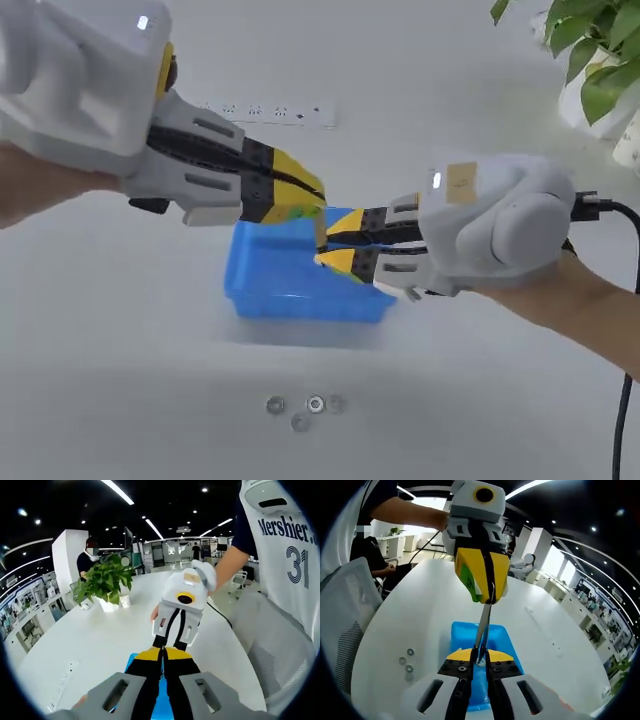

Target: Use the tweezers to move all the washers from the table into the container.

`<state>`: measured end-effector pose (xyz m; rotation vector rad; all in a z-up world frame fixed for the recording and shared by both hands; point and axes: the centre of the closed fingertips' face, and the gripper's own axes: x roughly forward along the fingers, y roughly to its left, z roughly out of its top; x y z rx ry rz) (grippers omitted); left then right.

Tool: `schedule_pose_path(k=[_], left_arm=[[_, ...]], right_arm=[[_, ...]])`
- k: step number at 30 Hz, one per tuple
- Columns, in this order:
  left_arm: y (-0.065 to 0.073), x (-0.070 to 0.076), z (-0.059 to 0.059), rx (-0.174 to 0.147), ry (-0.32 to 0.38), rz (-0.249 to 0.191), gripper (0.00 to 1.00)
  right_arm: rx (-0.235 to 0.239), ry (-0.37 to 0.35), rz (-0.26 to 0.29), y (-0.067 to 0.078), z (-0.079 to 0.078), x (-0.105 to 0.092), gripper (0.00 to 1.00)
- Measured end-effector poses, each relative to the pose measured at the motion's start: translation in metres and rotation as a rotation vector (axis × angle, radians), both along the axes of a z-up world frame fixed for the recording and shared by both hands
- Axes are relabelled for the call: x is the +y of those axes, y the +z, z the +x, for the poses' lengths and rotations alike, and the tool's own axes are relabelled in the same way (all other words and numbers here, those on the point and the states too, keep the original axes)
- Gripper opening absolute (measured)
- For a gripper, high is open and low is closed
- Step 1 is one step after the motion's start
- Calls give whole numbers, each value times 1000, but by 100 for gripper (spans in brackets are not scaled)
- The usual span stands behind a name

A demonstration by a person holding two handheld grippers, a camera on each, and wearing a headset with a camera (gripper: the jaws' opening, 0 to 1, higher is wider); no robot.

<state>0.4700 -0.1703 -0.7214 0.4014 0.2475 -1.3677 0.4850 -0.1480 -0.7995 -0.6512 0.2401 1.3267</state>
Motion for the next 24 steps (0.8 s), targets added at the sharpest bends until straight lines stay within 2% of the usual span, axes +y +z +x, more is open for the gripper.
schedule_pose_path(k=[8,10,15,16,17,19,24], left_arm=[[-23,2,19,39,9,6,5],[-34,5,28,54,14,6,5],[-39,3,29,78,20,2,5],[-39,3,30,110,30,-21,5],[-40,3,30,124,36,-27,5],[-42,3,34,114,44,-23,5],[-47,4,36,124,45,-12,5]], right_arm=[[55,-24,-8,-24,16,2,10],[63,-27,-17,-30,18,3,10],[75,-27,-35,-37,18,4,10],[76,-27,-33,-37,18,5,10],[88,-27,-31,-38,18,6,10],[89,-30,-34,-40,18,6,10],[112,-37,-39,-44,16,6,10]])
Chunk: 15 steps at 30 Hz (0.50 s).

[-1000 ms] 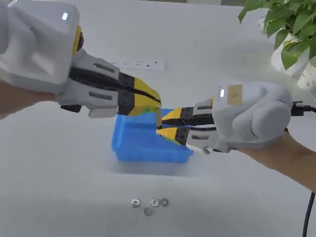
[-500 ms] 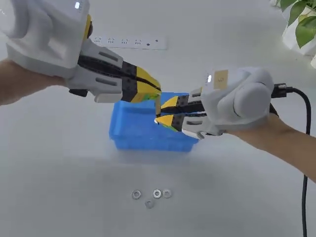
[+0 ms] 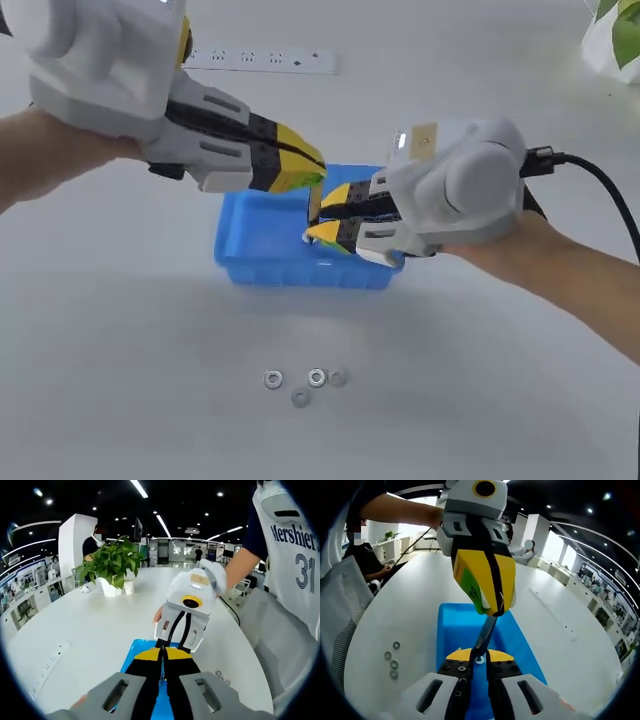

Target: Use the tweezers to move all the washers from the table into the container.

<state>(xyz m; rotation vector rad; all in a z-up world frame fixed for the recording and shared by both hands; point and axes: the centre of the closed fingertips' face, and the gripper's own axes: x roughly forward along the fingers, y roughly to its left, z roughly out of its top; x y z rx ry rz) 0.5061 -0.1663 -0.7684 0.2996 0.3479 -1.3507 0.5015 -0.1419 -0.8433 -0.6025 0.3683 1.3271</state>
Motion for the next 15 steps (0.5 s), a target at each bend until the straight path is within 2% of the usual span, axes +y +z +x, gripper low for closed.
schedule_pose_path(k=[5,8,12,15], left_arm=[[-1,-2,-3,4,-4,2,5],[-2,-2,-5,-4,-11,12,5],[6,-2,-6,-15,-15,13,5],[16,-1,-12,-16,-13,6,5]], right_arm=[[15,-5,-7,-2,-2,-1,11],[19,-12,-3,-2,-2,-2,11],[3,-12,13,7,-3,-1,11],[14,-16,42,16,-4,1,11]])
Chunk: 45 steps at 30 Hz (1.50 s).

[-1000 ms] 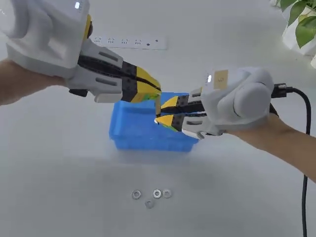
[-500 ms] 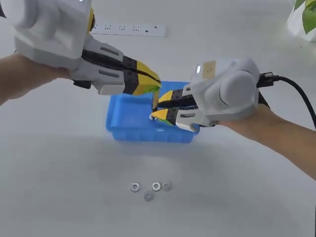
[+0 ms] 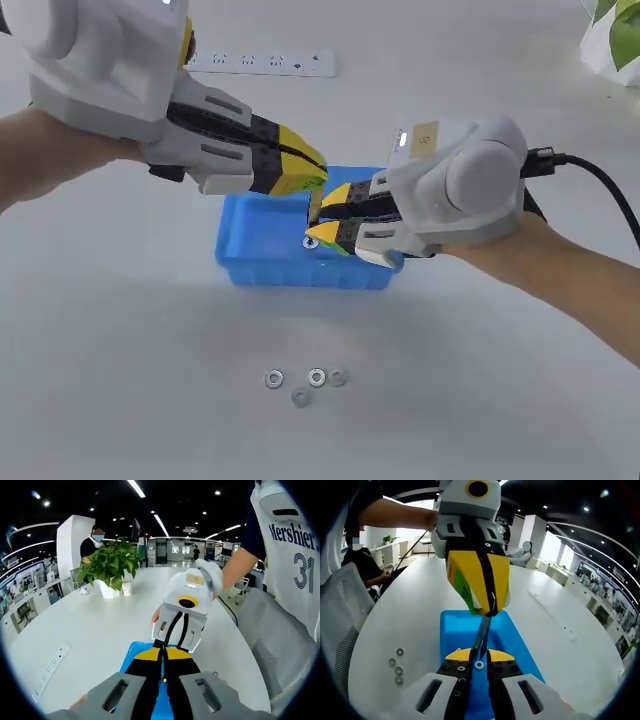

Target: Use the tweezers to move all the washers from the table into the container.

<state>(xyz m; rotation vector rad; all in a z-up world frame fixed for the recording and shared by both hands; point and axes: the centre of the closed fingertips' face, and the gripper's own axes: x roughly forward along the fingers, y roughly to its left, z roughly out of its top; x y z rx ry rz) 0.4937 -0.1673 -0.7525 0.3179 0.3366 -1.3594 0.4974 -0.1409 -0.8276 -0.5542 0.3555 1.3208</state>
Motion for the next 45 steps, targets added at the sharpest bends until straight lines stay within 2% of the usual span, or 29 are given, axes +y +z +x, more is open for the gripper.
schedule_pose_path(k=[7,10,14,19,26,28,36,39,45], left_arm=[[23,5,-15,-20,-7,-10,5],[34,5,-25,-40,-11,-17,5],[40,5,-38,-45,-20,-15,5],[47,2,-65,-54,-45,-7,5],[44,7,-93,-41,-30,-17,5],[42,7,-105,-23,-24,-28,5],[27,5,-133,29,-10,-45,5],[21,5,-137,50,1,-54,6],[12,4,-144,80,17,-74,6]], right_arm=[[52,10,102,27,-12,5,13],[53,21,112,35,-20,5,13],[44,51,106,41,-36,6,13],[35,91,97,47,-57,6,13],[47,140,85,44,-90,8,13],[55,153,86,41,-101,9,13],[79,183,57,25,-127,9,12],[73,186,48,19,-131,8,12],[101,178,36,9,-139,4,12]])
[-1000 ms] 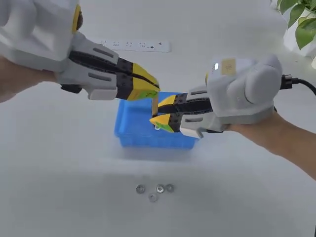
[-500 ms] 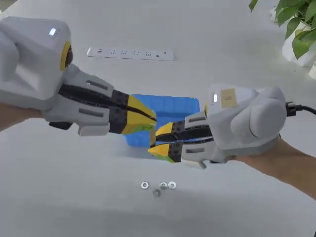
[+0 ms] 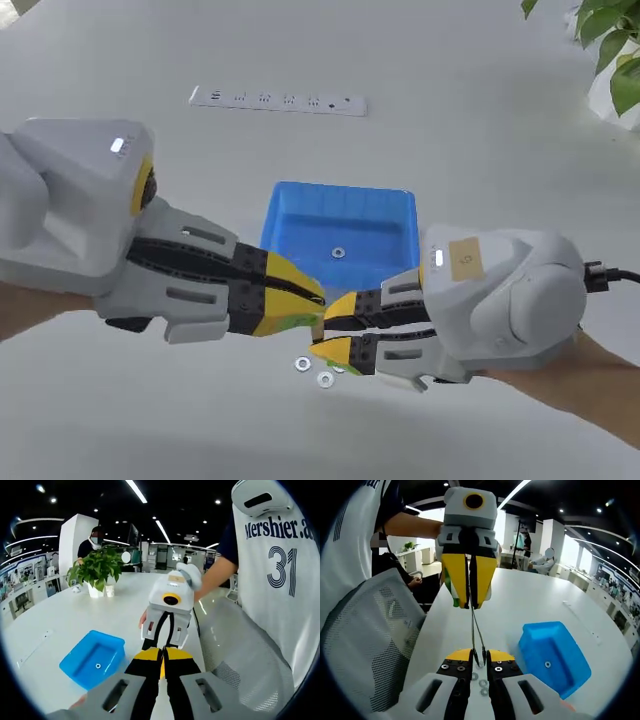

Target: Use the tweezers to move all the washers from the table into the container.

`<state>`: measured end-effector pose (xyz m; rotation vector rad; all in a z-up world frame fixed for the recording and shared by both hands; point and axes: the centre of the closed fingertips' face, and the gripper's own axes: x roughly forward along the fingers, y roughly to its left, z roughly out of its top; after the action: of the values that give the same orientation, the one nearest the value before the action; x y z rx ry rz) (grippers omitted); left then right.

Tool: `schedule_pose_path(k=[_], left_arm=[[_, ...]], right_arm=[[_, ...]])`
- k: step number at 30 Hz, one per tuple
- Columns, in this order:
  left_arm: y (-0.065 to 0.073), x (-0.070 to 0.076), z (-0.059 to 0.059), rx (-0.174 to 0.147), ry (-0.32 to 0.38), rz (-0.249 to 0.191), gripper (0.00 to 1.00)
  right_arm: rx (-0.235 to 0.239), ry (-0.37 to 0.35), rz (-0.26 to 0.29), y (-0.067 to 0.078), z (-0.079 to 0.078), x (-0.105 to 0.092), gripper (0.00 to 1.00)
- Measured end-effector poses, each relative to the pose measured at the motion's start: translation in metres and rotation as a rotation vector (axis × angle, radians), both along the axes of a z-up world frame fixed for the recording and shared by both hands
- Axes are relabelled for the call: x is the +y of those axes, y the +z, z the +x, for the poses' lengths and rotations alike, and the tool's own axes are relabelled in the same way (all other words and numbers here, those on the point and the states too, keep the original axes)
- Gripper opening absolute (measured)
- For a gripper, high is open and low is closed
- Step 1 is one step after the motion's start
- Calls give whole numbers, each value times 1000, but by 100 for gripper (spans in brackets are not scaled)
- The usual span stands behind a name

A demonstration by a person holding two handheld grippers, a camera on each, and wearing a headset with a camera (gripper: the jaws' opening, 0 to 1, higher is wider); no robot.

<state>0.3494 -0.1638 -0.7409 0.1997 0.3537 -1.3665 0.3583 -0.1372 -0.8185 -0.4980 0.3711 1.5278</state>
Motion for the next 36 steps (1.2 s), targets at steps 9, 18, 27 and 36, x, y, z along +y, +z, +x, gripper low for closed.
schedule_pose_path(k=[9,18,27,36], left_arm=[[-10,-3,-6,24,8,-2,6],[-18,-5,-6,39,18,-4,6],[-25,-4,-4,56,17,4,6],[-31,-5,-4,62,13,15,6]], right_arm=[[24,-8,-9,-11,-8,-5,11],[49,-17,-19,-19,-11,-7,11],[63,-28,-27,-26,-10,-7,11],[75,-27,-35,-32,-11,-8,11]])
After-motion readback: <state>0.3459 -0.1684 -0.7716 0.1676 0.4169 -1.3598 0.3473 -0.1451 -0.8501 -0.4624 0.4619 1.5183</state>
